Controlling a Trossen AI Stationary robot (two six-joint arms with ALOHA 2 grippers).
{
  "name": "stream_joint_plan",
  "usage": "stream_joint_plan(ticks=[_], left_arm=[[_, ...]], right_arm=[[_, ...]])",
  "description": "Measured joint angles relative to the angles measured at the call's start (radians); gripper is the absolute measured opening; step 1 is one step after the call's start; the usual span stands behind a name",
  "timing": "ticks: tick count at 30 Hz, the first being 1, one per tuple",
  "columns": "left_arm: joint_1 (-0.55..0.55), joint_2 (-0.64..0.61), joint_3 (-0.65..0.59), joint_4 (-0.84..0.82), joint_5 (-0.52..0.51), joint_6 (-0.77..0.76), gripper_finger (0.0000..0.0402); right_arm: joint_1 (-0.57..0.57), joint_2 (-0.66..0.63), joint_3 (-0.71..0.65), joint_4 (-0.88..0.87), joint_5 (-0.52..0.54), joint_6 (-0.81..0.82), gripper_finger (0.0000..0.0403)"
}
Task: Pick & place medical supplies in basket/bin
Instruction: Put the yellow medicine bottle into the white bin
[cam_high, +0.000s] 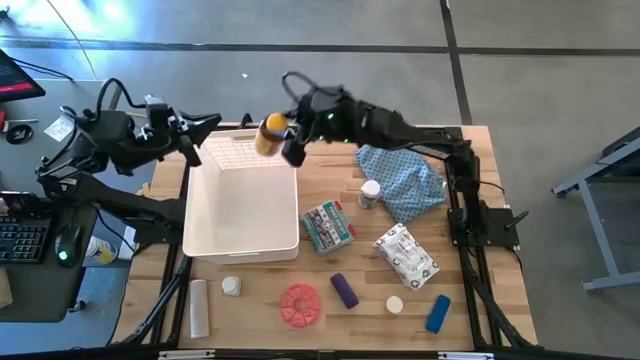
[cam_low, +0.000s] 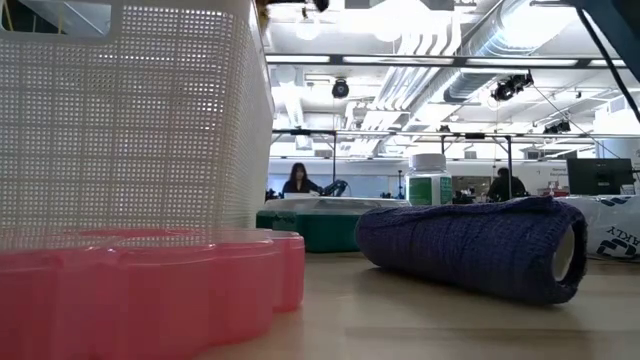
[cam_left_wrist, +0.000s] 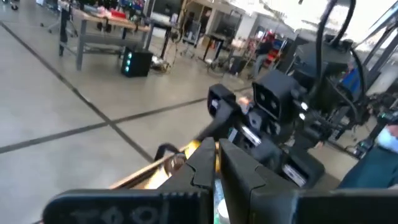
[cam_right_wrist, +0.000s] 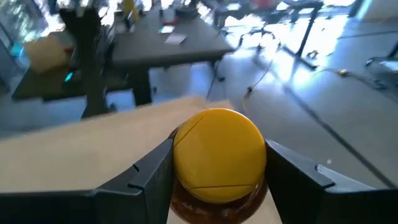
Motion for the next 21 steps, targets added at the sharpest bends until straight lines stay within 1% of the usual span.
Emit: stream_joint_plan(ticks=[4,9,13,21], left_arm=[[0.000,0.002,0.000,-0.083,0.012,-0.065,0.0058],[0.000,0.032,0.000,-0.217,0.005,-0.154,0.0058],[0.000,0.078,0.000,-0.286,0.012,-0.202,0.0058],[0.000,0.148,0.000,-0.294,0.124,-0.214,0.0058]], right_arm=[[0.021,0.052,-0.009,-0.005,-0.032,-0.056,0.0208],[0.038,0.103,-0.009,-0.002,-0.034,-0.128,0.0208],[0.039,0.165,-0.009,-0.005,-0.083,-0.146,0.0208],[0.038,0.249,-0.010,-0.005,-0.133,-0.154,0.0208]])
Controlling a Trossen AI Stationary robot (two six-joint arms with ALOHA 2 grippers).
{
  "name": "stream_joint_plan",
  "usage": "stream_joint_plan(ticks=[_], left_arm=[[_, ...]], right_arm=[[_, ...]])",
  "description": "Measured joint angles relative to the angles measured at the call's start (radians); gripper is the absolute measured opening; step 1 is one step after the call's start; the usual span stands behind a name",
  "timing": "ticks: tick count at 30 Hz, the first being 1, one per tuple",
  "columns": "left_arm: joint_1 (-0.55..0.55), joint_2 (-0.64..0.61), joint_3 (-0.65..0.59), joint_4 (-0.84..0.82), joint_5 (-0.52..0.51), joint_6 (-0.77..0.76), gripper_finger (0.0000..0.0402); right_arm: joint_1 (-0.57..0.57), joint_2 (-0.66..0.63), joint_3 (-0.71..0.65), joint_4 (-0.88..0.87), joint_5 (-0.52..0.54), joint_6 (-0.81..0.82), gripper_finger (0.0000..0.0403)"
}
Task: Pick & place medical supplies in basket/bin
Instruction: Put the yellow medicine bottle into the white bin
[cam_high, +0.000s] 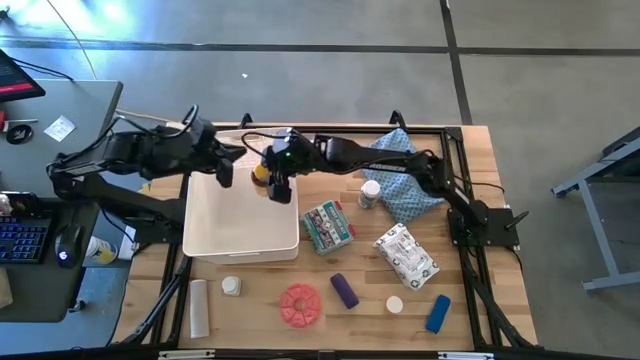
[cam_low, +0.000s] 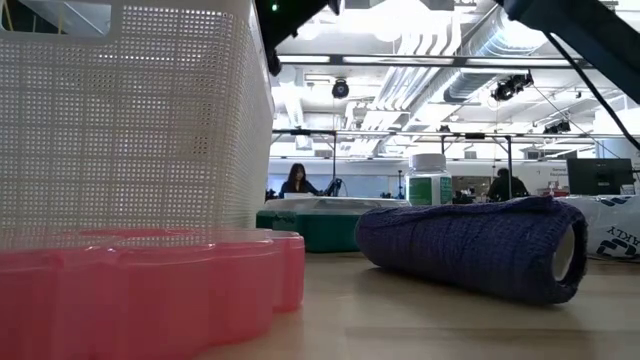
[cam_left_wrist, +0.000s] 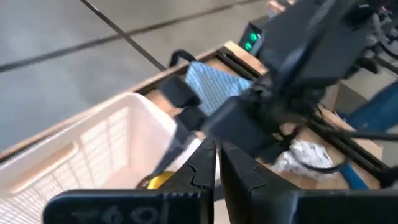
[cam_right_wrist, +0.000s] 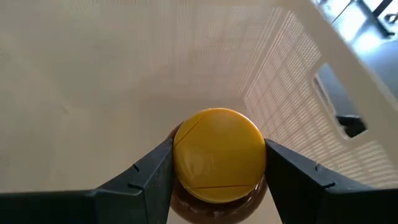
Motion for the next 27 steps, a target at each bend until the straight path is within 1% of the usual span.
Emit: stream_joint_plan(ticks=[4,11,18,22,27], left_arm=[[0.000,0.011,0.000,0.000,0.041,-0.036,0.0058],[0.000,0.000,-0.001,0.032,0.051,-0.074,0.0058],[0.000,-0.052,-0.001,0.212,0.042,-0.066,0.0058],[0.000,-0.083,0.000,0.315,0.023,-0.025,0.0058],[0.000,-0.104,0.000,0.355,0.011,-0.009,0.0058]], right_arm=[[0.000,0.020,0.000,0.004,-0.025,0.000,0.0208],[0.020,0.038,0.000,0.057,-0.079,0.003,0.0208],[0.041,0.067,0.000,0.074,-0.081,0.008,0.0208],[0.056,0.089,-0.002,0.079,-0.086,0.008,0.0208],[0.073,0.114,0.000,0.071,-0.103,0.008,0.0208]])
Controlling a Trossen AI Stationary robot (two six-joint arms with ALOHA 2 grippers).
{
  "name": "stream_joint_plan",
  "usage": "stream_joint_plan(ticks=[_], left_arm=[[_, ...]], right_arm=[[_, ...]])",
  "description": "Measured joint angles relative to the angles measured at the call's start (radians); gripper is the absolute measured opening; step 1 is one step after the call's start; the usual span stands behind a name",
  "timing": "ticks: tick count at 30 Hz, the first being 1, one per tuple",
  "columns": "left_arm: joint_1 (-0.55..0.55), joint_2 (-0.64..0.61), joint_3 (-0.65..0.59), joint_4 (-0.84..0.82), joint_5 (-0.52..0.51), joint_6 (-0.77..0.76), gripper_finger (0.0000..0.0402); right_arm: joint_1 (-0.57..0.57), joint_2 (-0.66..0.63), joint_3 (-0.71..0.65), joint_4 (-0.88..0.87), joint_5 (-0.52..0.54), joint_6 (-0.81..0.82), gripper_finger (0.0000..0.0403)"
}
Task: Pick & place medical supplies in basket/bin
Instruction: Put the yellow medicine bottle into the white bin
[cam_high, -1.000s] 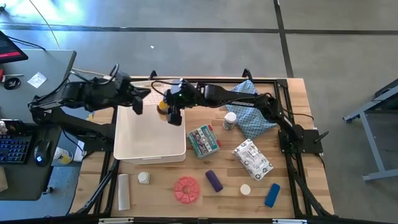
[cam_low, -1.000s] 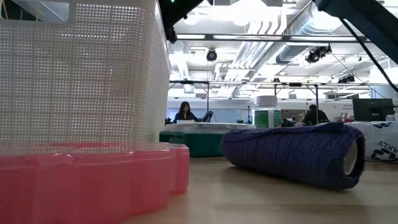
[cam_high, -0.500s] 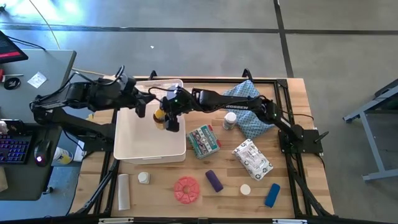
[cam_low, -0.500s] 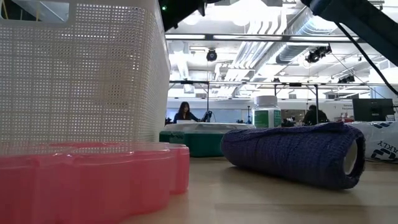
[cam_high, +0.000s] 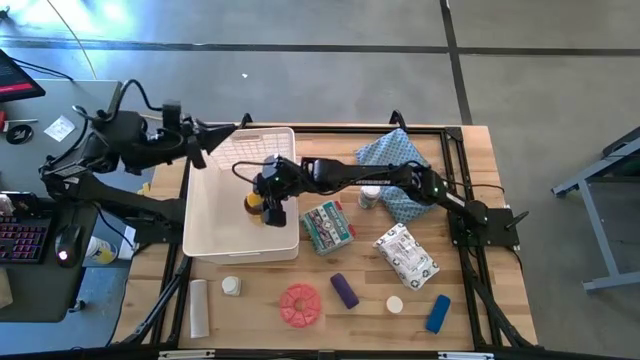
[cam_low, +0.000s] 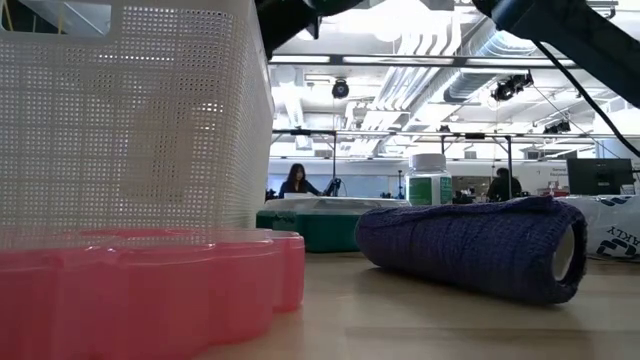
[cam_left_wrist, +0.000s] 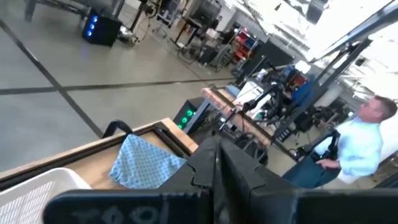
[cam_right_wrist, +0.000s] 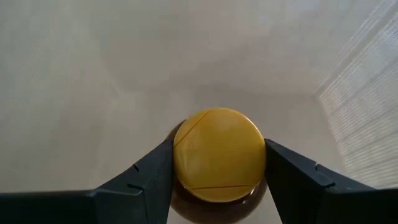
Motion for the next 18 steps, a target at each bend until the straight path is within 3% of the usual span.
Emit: stream_joint_plan(ticks=[13,18], left_arm=[[0.000,0.011,0.000,0.004,0.021,-0.008,0.0058],[0.000,0.013,0.000,-0.003,0.031,-0.009,0.0058]], right_arm=[[0.005,0.023,0.000,-0.036,-0.003,0.000,0.0210],[0.008,0.023,0.000,-0.042,-0.003,-0.008,0.0232]])
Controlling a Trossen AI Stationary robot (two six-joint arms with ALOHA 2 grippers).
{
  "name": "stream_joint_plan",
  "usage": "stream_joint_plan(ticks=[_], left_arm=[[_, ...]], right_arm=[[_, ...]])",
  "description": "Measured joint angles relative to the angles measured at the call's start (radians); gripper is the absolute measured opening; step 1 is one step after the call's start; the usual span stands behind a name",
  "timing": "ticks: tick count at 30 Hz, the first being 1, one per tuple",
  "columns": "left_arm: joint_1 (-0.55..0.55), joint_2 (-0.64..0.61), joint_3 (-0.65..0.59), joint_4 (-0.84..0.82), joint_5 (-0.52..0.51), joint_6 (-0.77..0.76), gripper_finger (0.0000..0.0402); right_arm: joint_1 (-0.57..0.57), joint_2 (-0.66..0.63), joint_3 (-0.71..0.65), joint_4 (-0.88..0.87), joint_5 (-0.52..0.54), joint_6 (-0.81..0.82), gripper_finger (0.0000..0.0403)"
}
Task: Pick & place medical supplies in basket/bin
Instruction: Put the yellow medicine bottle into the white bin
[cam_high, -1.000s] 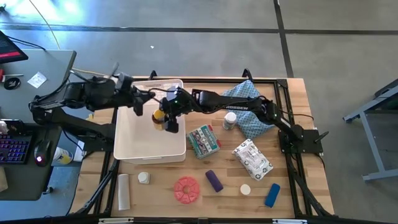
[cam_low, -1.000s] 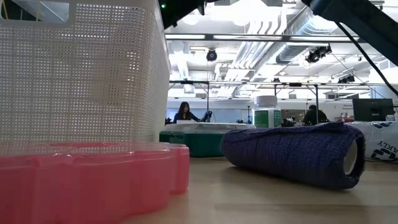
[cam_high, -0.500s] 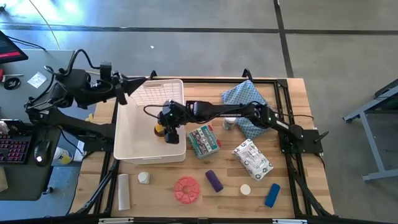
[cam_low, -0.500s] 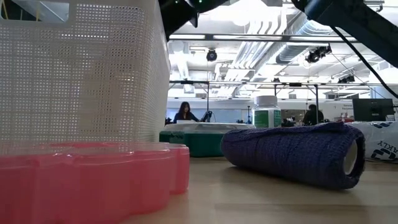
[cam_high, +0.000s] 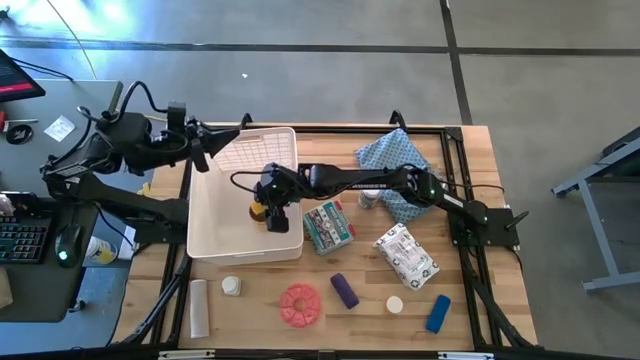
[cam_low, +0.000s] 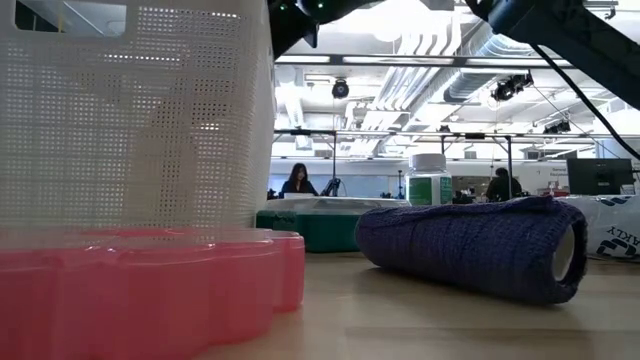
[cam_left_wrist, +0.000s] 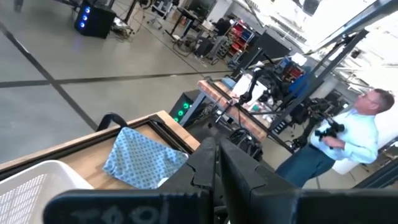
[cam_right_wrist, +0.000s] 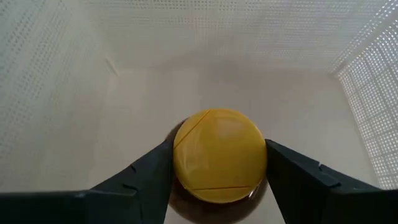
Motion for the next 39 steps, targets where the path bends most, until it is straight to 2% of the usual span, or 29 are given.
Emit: stream_joint_plan(ticks=[7,16,24,29,33,39], left_arm=[[0.000,0.000,0.000,-0.031,0.034,-0.001,0.0058],[0.000,-0.008,0.000,-0.109,0.063,-0.002,0.0058],[0.000,-0.024,0.000,-0.330,0.057,-0.018,0.0058],[0.000,0.031,0.000,-0.469,0.064,-0.072,0.0058],[0.000,0.110,0.000,-0.558,0.099,-0.156,0.0058],[0.001,0.238,0.000,-0.644,0.131,-0.149,0.0058]], right_arm=[[0.001,-0.004,0.000,0.015,0.006,0.005,0.0264],[0.001,-0.086,0.000,0.042,0.035,0.009,0.0272],[-0.008,-0.238,0.001,0.027,0.060,0.024,0.0272],[-0.021,-0.337,0.001,0.009,0.075,0.111,0.0269],[-0.031,-0.406,0.002,-0.037,0.149,0.116,0.0266],[-0.064,-0.480,0.002,-0.150,0.242,0.112,0.0267]])
